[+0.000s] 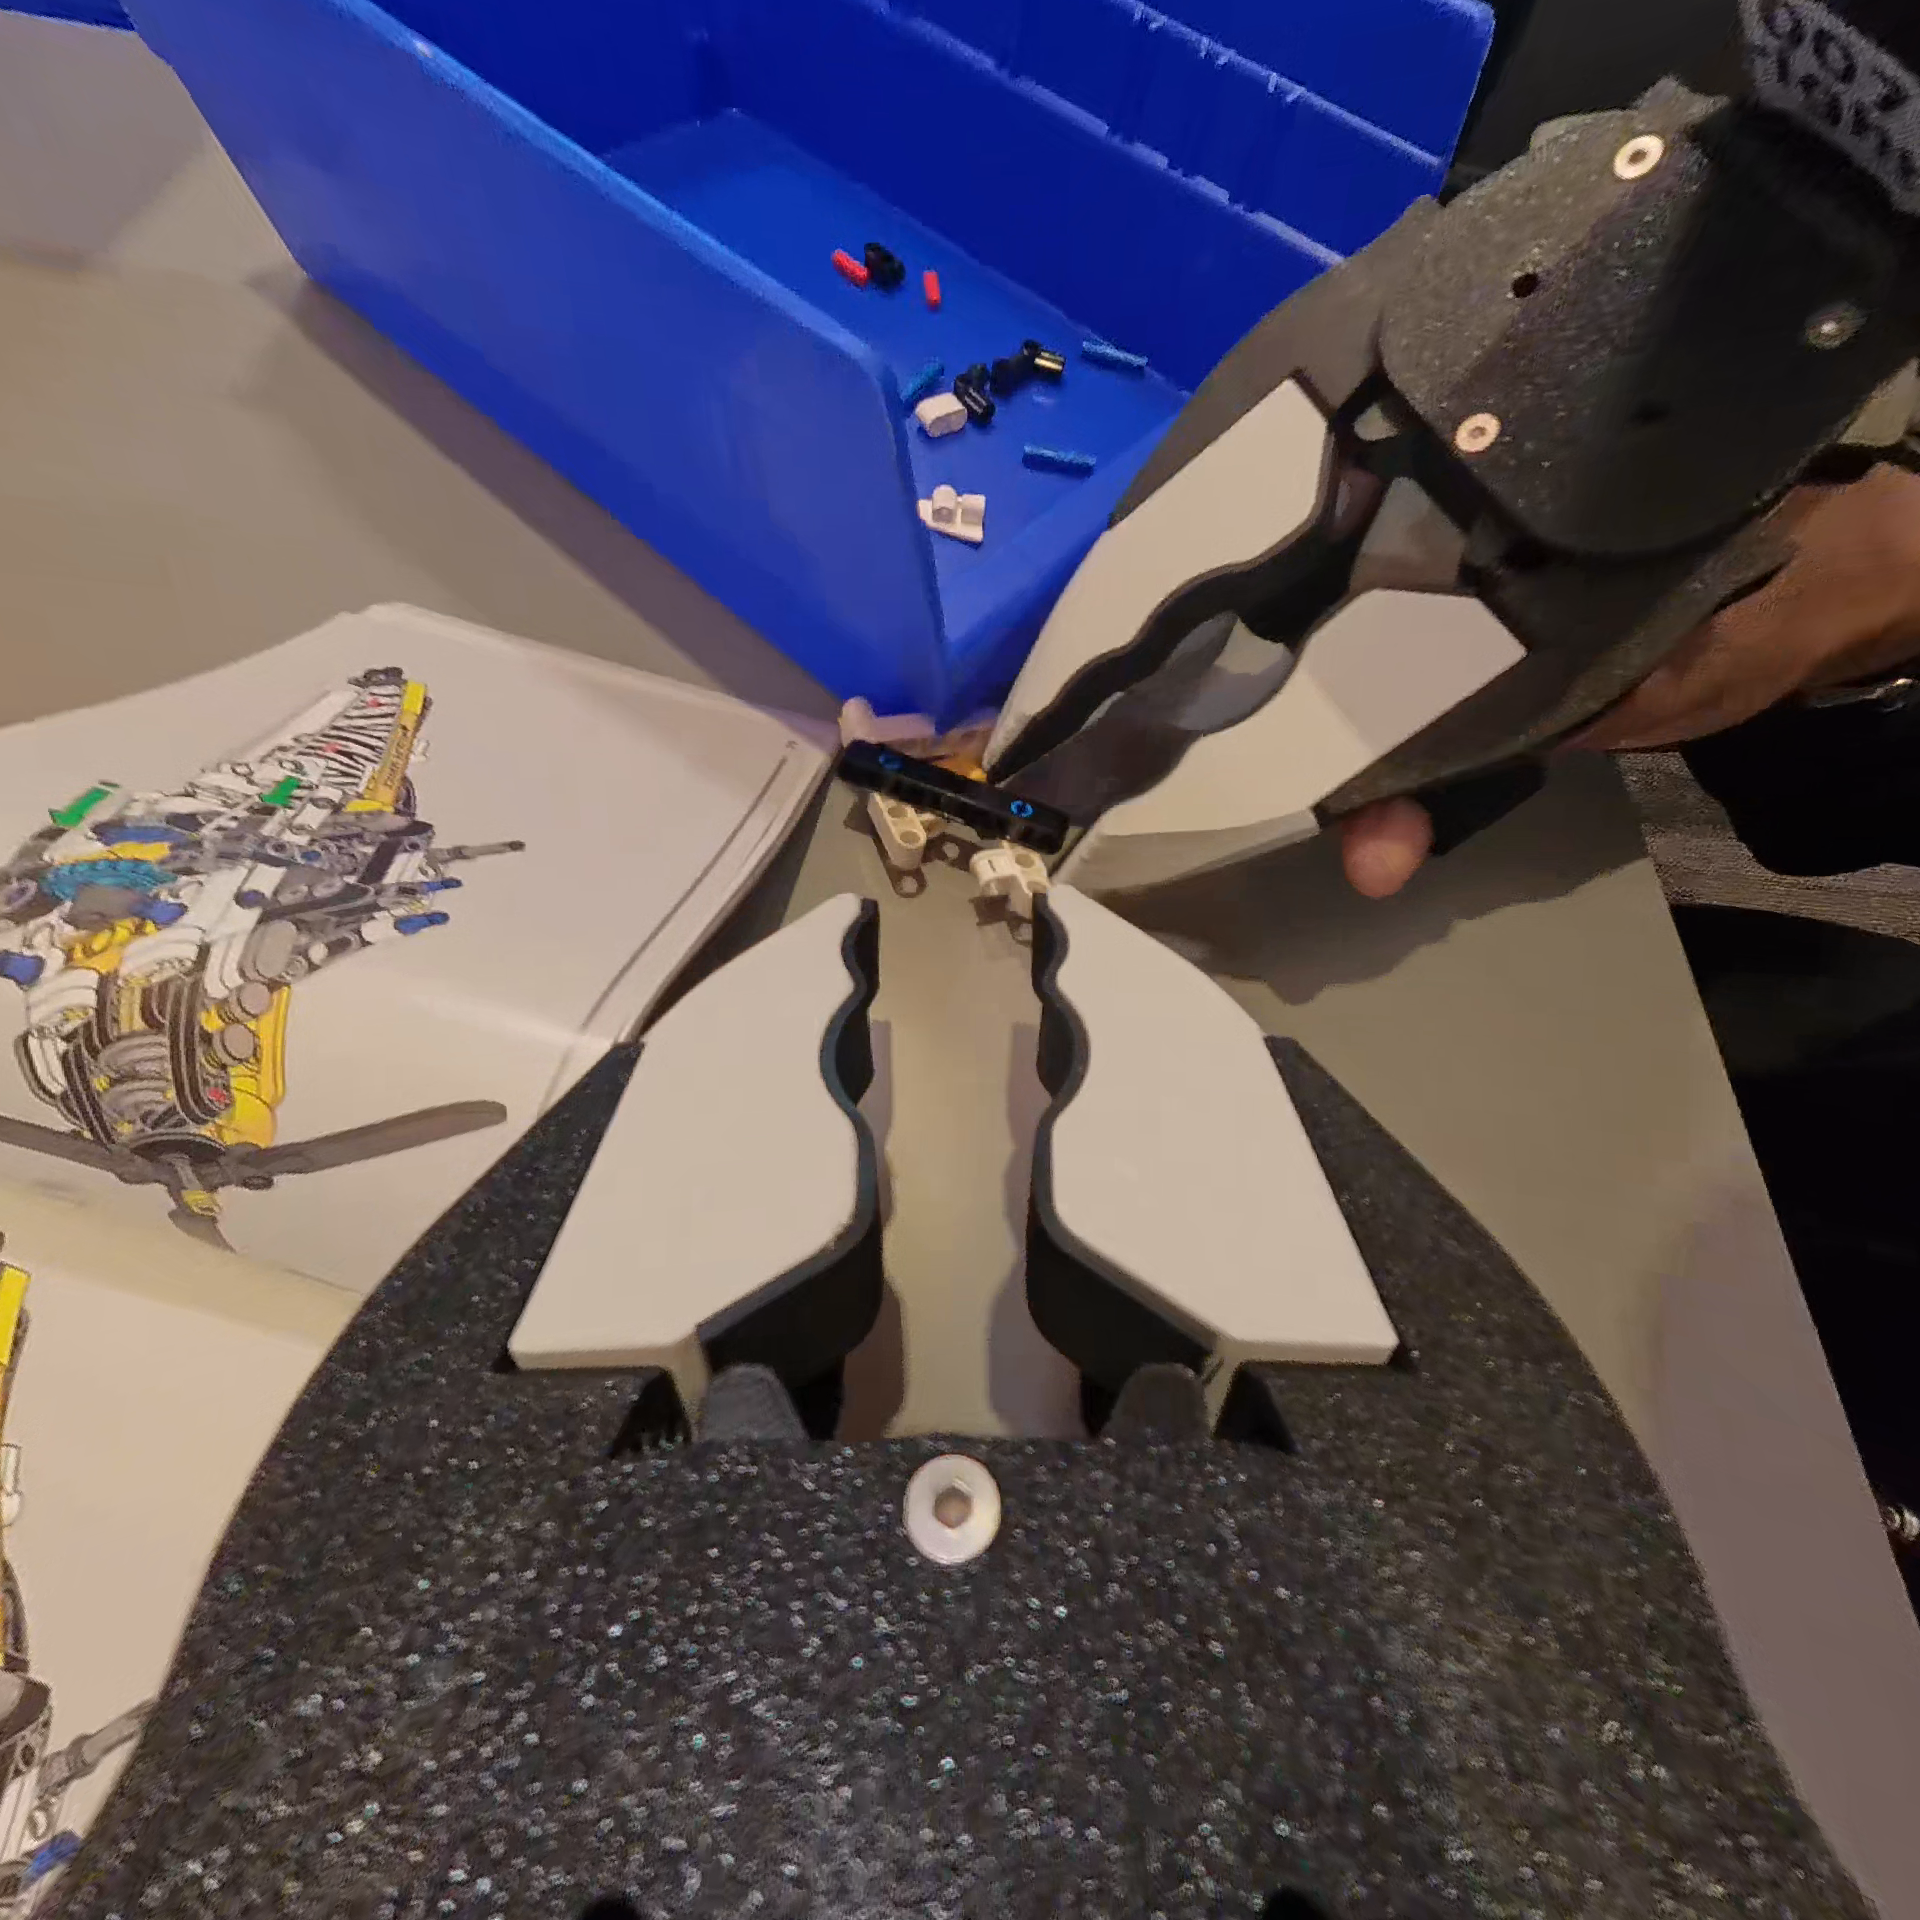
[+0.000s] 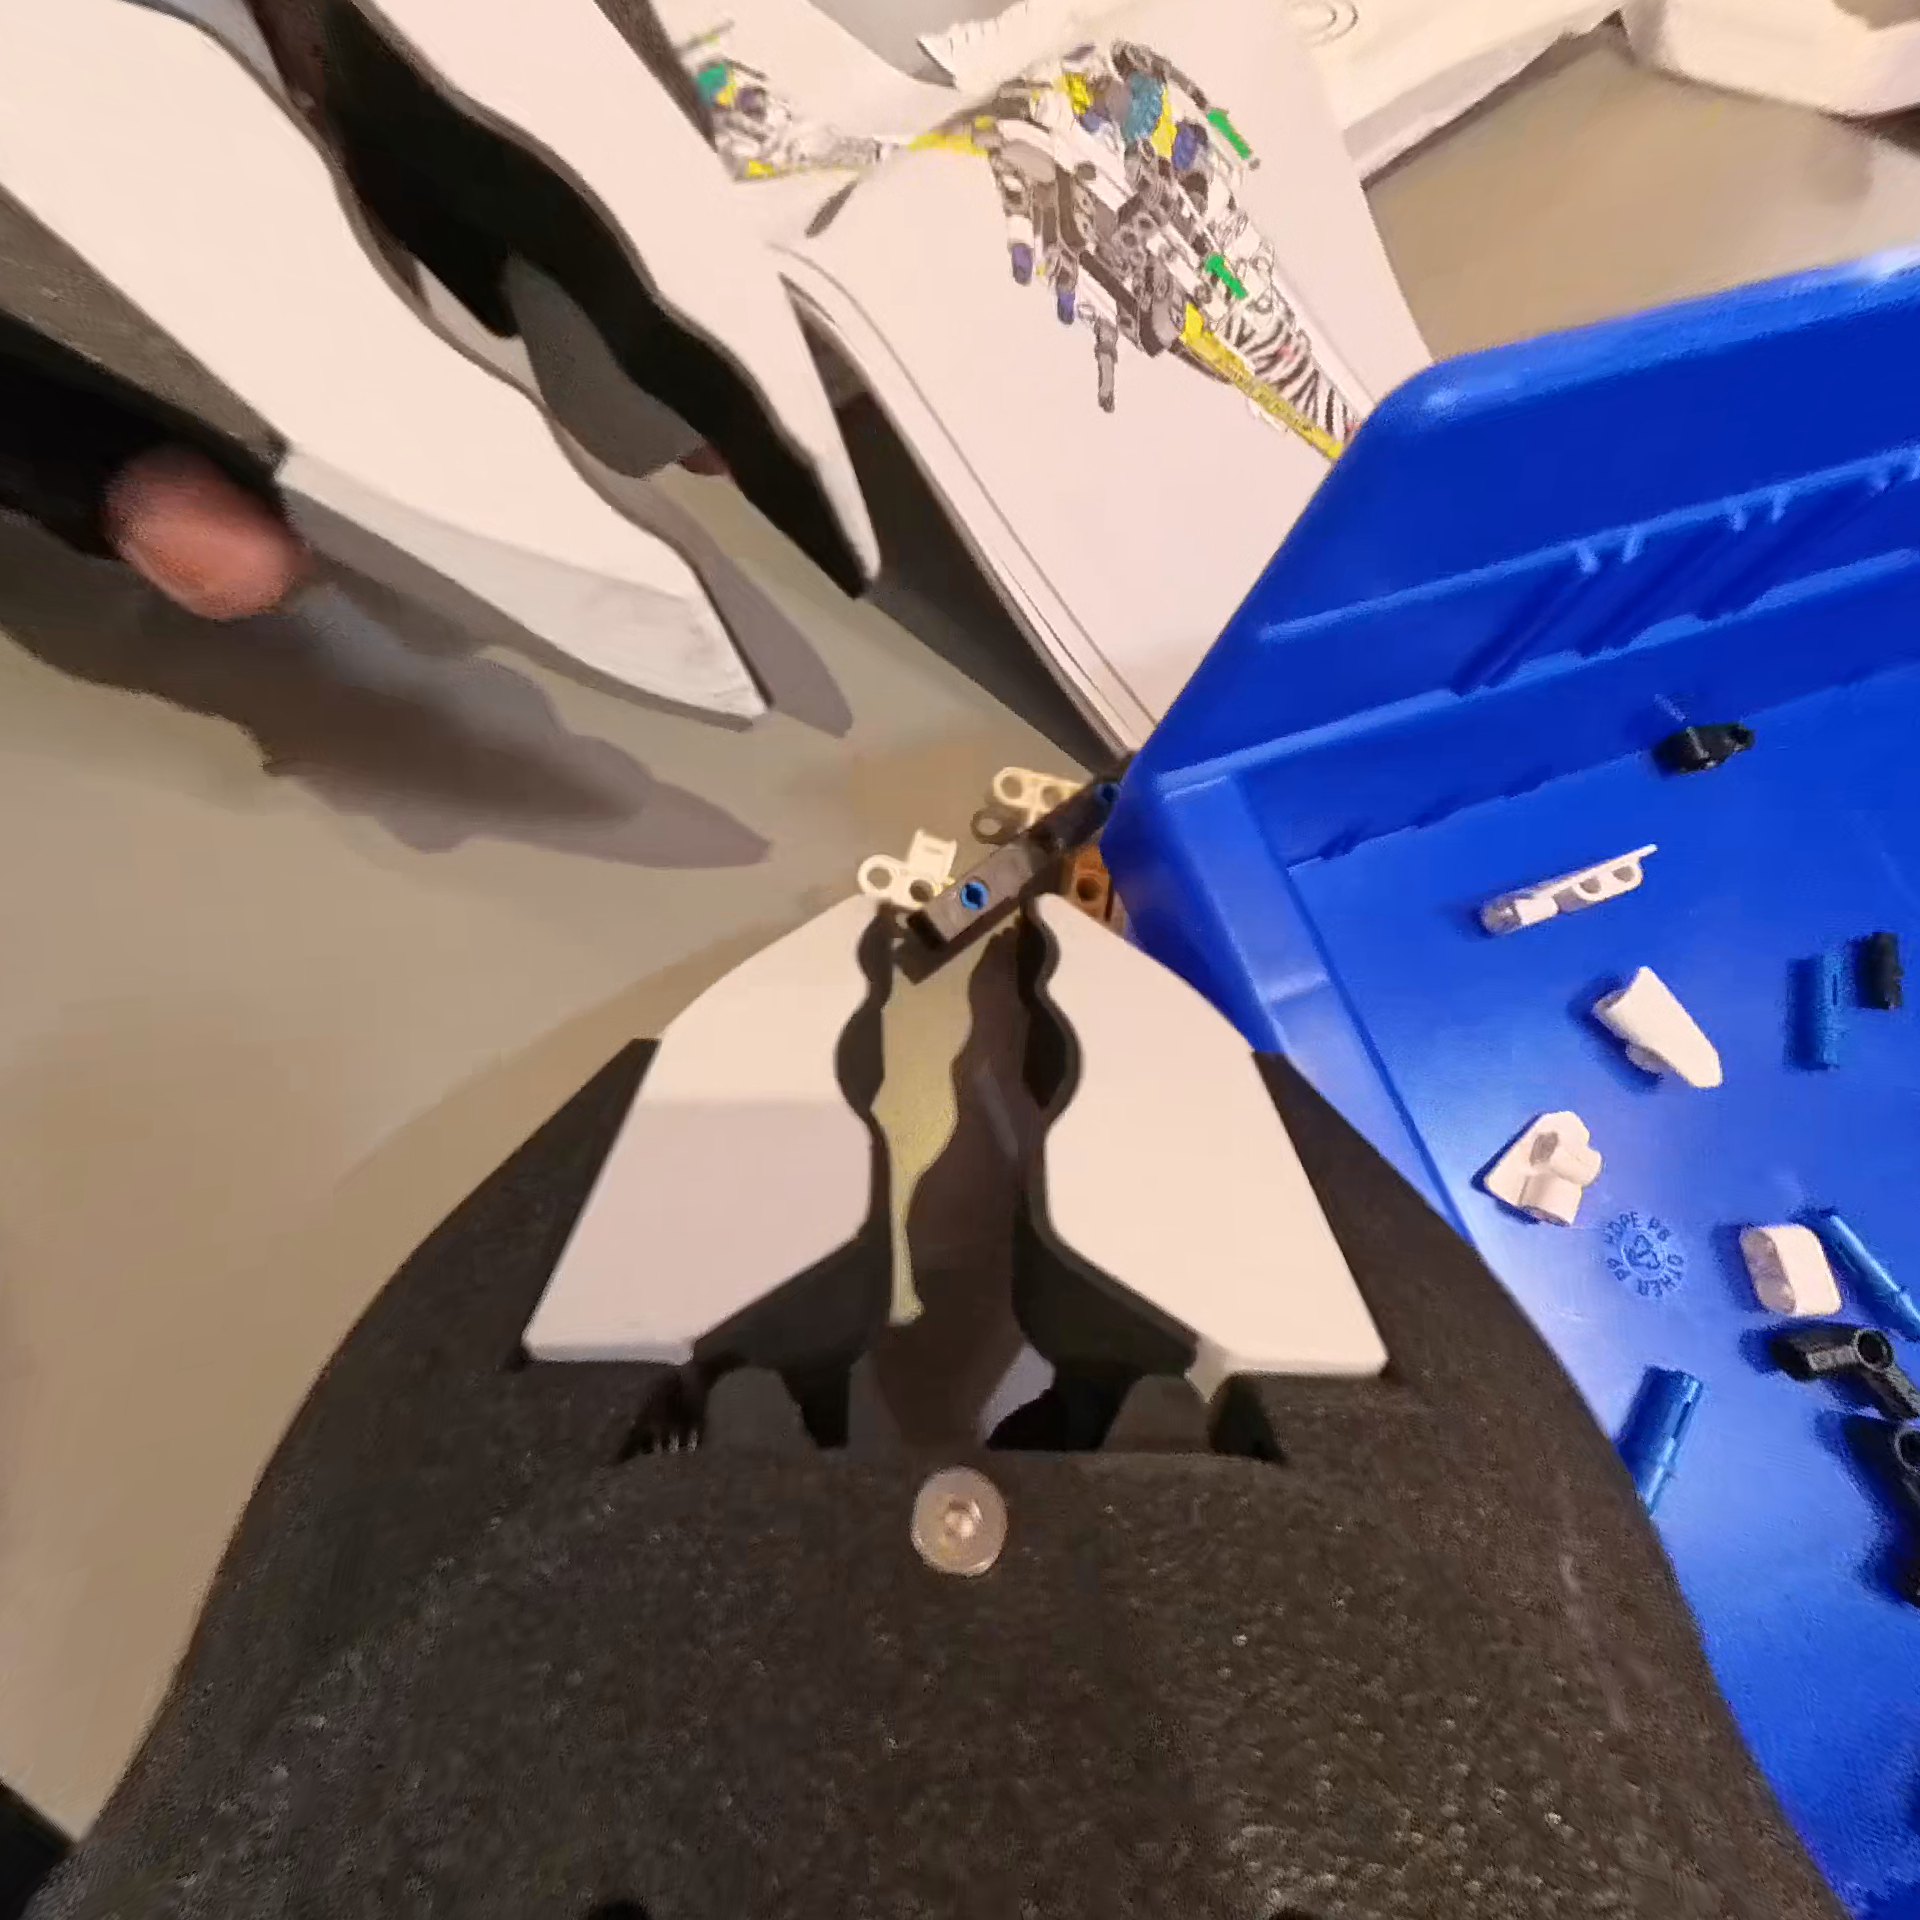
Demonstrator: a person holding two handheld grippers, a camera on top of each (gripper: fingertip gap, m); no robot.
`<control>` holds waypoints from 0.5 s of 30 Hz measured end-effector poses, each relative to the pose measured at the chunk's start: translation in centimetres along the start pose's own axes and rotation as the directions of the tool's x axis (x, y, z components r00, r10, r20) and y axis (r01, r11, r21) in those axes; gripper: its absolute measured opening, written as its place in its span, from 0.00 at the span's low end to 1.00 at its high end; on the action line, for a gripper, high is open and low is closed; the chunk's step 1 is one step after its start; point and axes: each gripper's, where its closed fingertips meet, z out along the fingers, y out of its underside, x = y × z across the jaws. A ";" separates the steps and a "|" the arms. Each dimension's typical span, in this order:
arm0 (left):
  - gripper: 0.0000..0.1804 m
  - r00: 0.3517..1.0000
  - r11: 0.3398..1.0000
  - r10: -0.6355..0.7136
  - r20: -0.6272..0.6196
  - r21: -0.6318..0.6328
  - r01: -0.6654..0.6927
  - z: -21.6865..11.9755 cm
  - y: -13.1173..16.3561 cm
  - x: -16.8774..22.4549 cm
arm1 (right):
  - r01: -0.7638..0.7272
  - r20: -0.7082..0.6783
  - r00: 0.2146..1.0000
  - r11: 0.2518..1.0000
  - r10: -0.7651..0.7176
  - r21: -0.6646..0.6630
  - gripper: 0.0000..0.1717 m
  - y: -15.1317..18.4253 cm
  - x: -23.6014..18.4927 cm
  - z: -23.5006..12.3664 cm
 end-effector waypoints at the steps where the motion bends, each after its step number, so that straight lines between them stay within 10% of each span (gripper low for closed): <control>1: 0.16 1.000 1.000 -0.003 -0.004 -0.004 0.003 -0.1 0.2 0.0 | 0.000 -0.003 1.000 1.000 0.000 -0.012 0.09 0.1 0.0 0.1; 15: 0.17 1.000 0.994 -0.020 0.001 -0.108 0.020 -2.0 4.1 0.2 | -0.055 0.204 0.978 0.998 0.051 0.012 0.06 -1.2 -6.0 0.4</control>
